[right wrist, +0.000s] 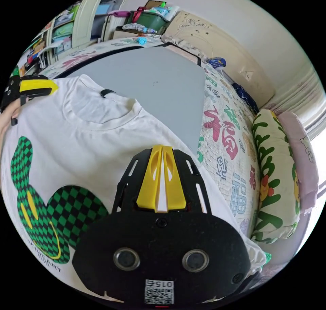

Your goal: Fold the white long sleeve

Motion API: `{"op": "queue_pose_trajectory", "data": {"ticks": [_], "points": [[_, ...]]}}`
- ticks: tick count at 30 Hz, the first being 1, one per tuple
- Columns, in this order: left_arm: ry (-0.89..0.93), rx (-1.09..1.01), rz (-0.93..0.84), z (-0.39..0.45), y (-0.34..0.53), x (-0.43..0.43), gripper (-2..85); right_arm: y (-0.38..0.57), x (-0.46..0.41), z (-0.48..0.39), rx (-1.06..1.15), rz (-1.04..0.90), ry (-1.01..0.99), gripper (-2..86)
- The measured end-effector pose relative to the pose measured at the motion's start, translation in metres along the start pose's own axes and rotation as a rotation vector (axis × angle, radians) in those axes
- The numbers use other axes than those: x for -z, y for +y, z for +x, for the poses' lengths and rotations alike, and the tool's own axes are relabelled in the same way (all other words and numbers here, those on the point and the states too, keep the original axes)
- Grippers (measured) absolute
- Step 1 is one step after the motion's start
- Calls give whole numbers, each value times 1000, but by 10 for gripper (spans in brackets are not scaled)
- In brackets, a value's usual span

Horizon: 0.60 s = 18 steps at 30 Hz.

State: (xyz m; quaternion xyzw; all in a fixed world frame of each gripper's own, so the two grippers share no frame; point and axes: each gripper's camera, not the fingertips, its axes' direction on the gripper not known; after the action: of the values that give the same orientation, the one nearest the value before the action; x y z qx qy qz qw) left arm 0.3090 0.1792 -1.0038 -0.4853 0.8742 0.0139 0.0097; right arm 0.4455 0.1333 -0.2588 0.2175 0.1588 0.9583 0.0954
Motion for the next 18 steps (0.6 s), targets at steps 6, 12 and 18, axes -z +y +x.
{"op": "queue_pose_trajectory", "data": {"ticks": [6, 12, 18], "points": [[-89, 30, 6, -1, -80, -9, -1, -9, -26, 4, 20, -27, 153, -8], [-117, 98, 67, -16, -103, 48, 12, 52, 20, 80, -127, 61, 45, -8], [71, 26, 273, -38, -12, 240, 69, 259, 189, 158, -59, 316, -232, 20]]}}
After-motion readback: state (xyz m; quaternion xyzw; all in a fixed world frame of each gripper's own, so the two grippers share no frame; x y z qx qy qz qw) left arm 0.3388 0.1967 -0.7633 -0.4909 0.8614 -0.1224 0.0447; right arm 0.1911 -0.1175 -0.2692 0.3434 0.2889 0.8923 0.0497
